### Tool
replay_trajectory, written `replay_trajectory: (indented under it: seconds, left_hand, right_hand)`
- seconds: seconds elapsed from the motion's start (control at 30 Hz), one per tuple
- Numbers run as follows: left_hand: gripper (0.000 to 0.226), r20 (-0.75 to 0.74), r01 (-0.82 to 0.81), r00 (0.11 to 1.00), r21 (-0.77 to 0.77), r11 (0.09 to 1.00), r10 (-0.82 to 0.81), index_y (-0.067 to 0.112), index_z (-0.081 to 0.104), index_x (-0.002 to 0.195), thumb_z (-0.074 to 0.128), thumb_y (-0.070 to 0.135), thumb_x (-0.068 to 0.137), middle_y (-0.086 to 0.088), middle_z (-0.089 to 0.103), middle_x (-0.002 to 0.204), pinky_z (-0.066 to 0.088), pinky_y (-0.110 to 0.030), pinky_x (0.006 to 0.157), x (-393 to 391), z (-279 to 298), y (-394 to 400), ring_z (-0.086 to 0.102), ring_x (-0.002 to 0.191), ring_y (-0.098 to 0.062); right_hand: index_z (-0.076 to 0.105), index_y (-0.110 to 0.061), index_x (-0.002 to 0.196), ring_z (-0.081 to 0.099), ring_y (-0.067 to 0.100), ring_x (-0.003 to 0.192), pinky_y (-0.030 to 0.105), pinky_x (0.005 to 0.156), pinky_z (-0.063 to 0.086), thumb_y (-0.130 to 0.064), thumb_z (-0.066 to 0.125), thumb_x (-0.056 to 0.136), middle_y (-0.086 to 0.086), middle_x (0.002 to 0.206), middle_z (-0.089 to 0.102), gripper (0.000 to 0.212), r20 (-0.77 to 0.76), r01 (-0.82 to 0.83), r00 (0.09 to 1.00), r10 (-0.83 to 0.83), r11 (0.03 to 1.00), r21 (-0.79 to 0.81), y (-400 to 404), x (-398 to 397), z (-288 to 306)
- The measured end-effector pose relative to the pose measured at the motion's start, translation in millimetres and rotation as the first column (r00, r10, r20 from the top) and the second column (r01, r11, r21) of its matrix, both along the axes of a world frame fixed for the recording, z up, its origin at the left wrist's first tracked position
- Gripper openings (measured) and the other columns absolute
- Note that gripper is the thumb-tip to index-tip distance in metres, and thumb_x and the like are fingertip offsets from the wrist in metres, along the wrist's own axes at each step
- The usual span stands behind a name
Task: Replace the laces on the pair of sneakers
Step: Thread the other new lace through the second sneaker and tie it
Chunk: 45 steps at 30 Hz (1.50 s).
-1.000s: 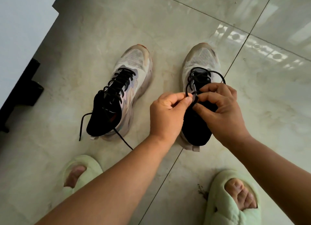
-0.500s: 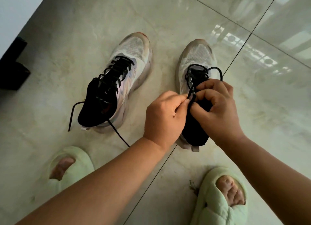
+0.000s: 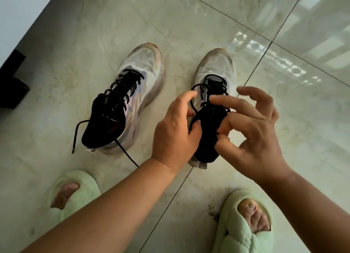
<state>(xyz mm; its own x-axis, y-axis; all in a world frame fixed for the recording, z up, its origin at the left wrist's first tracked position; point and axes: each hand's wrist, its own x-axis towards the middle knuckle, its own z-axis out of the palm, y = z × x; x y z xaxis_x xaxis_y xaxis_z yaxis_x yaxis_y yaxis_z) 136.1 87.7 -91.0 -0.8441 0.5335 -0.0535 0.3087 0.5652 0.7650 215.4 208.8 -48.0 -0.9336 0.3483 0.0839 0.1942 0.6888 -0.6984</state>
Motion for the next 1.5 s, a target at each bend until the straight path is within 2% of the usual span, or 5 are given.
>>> replay_trajectory:
  seconds: [0.2,0.37,0.8,1.13,1.5]
  left_hand:
    - [0.051,0.072,-0.037,0.997,-0.006,0.999,0.037,0.022,0.045,0.123,0.067,0.015,0.077,0.005,0.055,0.081,0.047,-0.029,0.063,-2.9,-1.4,2.2,0.053,0.063,-0.01]
    - [0.06,0.01,-0.054,0.998,-0.051,0.997,0.055,0.02,0.043,0.131,0.067,0.013,0.077,0.011,0.052,0.075,0.05,-0.034,0.065,-12.0,1.3,5.0,0.051,0.063,-0.01]
    - [0.048,-0.064,0.029,0.997,-0.115,0.993,-0.037,0.023,0.054,0.128,0.061,0.013,0.082,0.002,0.053,0.086,0.043,-0.022,0.064,-9.8,3.9,4.7,0.048,0.062,-0.01]
    - [0.015,-0.08,-0.029,0.997,-0.105,0.994,0.021,0.014,0.063,0.09,0.067,0.006,0.078,0.004,0.057,0.083,0.039,-0.012,0.057,-5.1,3.4,6.8,0.05,0.059,-0.007]
    - [0.006,0.21,-0.023,0.978,0.093,0.995,0.003,0.034,0.06,0.082,0.055,0.033,0.08,0.008,0.061,0.067,0.049,-0.024,0.052,6.9,12.6,-17.8,0.053,0.052,-0.01]
  right_hand:
    - [0.049,-0.009,0.068,0.049,0.012,0.046,0.025,0.047,0.04,-0.004,0.045,0.073,0.002,0.06,0.062,0.008,0.143,0.067,0.988,0.052,0.698,-0.713,9.3,-0.2,4.0]
    - [0.05,-0.025,0.067,0.036,0.006,0.047,0.022,0.05,0.033,-0.031,0.057,0.082,-0.01,0.048,0.043,0.017,0.238,0.386,0.921,-0.308,0.798,-0.463,36.2,18.3,-6.7]
    - [0.058,-0.014,0.062,0.048,0.017,0.08,0.037,0.102,0.013,-0.023,0.058,0.081,-0.008,0.056,0.048,0.021,0.546,-0.093,0.833,-0.094,0.948,0.306,55.7,38.5,-31.5]
    - [0.062,-0.026,0.094,0.055,0.003,0.089,0.031,0.095,0.031,-0.072,0.042,0.072,-0.015,0.086,0.061,0.055,0.356,0.117,0.932,-0.065,0.985,-0.126,47.7,25.2,-21.1]
    - [0.066,-0.025,0.077,0.056,-0.009,0.06,0.003,0.05,0.038,-0.021,0.064,0.085,-0.012,0.069,0.064,0.009,0.358,0.43,0.891,-0.278,0.768,-0.474,27.8,0.0,-30.2]
